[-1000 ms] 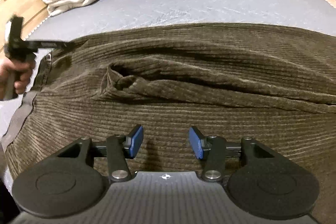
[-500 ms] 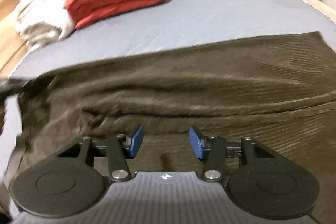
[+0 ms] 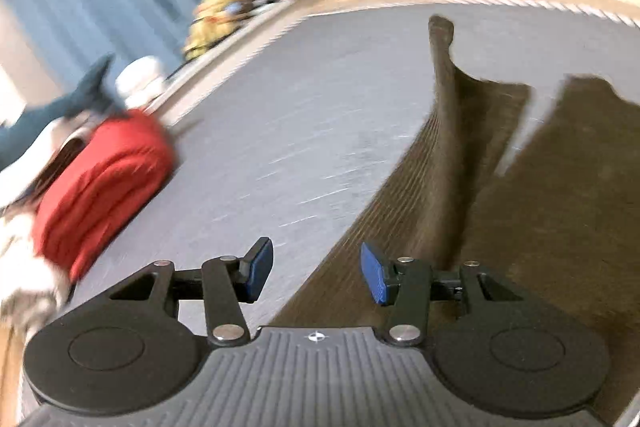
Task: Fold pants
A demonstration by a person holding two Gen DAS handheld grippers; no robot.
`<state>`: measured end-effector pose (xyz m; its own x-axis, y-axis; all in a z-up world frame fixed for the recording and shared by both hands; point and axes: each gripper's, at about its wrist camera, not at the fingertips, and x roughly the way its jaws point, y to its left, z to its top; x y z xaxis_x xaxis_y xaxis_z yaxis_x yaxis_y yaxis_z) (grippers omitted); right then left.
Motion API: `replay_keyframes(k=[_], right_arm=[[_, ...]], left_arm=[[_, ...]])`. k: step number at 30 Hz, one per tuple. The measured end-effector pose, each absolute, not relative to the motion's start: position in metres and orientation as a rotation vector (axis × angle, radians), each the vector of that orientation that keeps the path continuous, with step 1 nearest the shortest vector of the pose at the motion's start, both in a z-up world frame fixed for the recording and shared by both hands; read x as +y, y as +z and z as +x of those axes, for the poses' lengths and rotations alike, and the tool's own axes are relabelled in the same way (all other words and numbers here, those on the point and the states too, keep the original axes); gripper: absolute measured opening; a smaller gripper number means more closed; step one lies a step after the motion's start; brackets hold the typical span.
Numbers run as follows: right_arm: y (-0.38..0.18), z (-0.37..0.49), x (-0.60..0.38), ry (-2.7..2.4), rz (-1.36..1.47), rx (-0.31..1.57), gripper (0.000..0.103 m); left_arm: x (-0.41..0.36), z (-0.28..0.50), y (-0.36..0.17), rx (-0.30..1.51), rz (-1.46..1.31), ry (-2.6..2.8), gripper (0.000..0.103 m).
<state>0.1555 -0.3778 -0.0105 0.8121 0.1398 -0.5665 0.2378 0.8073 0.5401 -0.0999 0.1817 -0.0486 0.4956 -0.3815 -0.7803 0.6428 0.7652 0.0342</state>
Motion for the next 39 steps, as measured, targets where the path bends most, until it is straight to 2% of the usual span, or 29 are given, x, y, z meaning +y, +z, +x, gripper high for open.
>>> replay_keyframes(k=[2,4,5,10,16,20,23,25,27,29,32,39], right_arm=[[-0.013,0.159,-0.396,-0.107,0.68,0.637,0.051],[-0.015,0.163,-0.413,-0.15,0.701,0.633,0.051],[-0.016,0.166,-0.421,-0.164,0.714,0.634,0.051],[-0.034,0.176,-0.462,-0.233,0.791,0.624,0.051],[-0.083,0.191,-0.502,-0.242,0.915,0.705,0.05],[-0.1,0.204,-0.514,-0.191,0.964,0.697,0.05],[-0.113,0.219,-0.519,-0.152,0.984,0.706,0.049],[-0.12,0.228,-0.52,-0.138,0.988,0.715,0.045],[-0.121,0.233,-0.519,-0.127,0.974,0.717,0.037],[-0.124,0.237,-0.518,-0.134,0.96,0.722,0.032],[-0.126,0.24,-0.518,-0.154,0.943,0.733,0.019],[-0.123,0.226,-0.521,-0.186,0.924,0.735,0.016]], left_arm=[[0.18,-0.098,-0.039,0.794,0.319,-0.629,0.015],[0.179,-0.088,-0.021,0.717,0.257,-0.621,0.03],[0.176,-0.083,-0.014,0.682,0.247,-0.609,0.033],[0.129,-0.057,-0.025,0.649,0.329,-0.632,0.034],[0.075,-0.05,-0.083,0.796,0.558,-0.768,0.034],[0.073,-0.028,-0.086,0.835,0.482,-0.799,0.034],[0.071,-0.03,-0.092,0.845,0.503,-0.831,0.039],[0.072,-0.033,-0.095,0.855,0.51,-0.841,0.044],[0.072,-0.034,-0.095,0.86,0.509,-0.847,0.048],[0.07,-0.033,-0.099,0.864,0.517,-0.845,0.048],[0.067,-0.036,-0.102,0.862,0.547,-0.839,0.048],[0.065,-0.039,-0.104,0.848,0.601,-0.804,0.048]])
